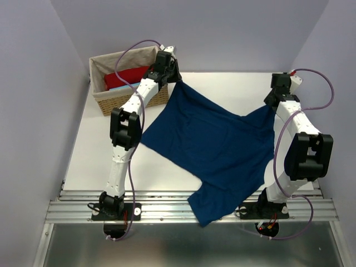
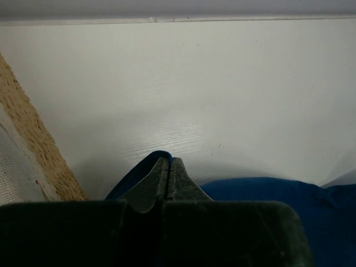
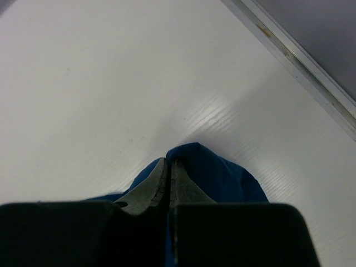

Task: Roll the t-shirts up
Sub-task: Flatten out the T-shirt at the center of the board.

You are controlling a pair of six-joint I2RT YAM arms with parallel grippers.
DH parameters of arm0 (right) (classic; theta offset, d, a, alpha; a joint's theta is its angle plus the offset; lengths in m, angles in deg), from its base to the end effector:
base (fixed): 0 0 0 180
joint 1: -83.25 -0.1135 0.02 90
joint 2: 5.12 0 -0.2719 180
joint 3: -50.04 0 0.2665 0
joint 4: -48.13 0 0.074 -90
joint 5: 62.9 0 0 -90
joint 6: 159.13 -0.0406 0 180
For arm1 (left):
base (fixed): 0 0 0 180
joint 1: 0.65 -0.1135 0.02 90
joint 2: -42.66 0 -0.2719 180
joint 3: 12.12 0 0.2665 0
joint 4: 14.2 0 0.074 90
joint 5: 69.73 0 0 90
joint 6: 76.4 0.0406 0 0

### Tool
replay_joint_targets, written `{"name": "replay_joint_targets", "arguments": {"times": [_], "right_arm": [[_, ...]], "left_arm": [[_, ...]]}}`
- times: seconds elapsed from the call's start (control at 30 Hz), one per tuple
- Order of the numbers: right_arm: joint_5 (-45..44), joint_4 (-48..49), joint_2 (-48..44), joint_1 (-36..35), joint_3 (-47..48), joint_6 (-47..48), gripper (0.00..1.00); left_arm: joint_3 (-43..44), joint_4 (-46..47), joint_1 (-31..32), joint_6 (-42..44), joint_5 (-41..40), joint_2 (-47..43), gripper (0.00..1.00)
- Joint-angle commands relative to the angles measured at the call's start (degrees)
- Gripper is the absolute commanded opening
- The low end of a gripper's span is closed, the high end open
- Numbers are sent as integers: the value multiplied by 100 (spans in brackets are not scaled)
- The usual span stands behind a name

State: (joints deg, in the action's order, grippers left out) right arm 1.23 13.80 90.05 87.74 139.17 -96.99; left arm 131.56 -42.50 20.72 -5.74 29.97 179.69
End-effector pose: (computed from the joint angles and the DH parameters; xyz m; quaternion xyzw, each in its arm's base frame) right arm 0.3911 -0.0485 0.2847 0.3367 0.8234 -0.1161 0.4417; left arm 0.5466 -0.2212 0.2876 0.0621 0.8234 -0.2603 0.5004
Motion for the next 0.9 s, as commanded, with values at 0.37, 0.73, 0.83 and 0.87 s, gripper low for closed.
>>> {"name": "replay_joint_targets", "arguments": {"times": [0.37,0.73,0.83,0.87], "right_arm": [[731,523,10,34,35,-246,1],[1268,647,-52,34,0,-422,1],[1453,664,-52,34,17,-449,1],[1505,664,-52,34,17,-440,1]], "left_arm": [[-24,123,-756,342,-134,-27,0],[-139,105,-950,413,-441,-273,0],[-86,70,-985,395,-618,-326,0],[-94,70,-1020,378,-635,-344,0]]}}
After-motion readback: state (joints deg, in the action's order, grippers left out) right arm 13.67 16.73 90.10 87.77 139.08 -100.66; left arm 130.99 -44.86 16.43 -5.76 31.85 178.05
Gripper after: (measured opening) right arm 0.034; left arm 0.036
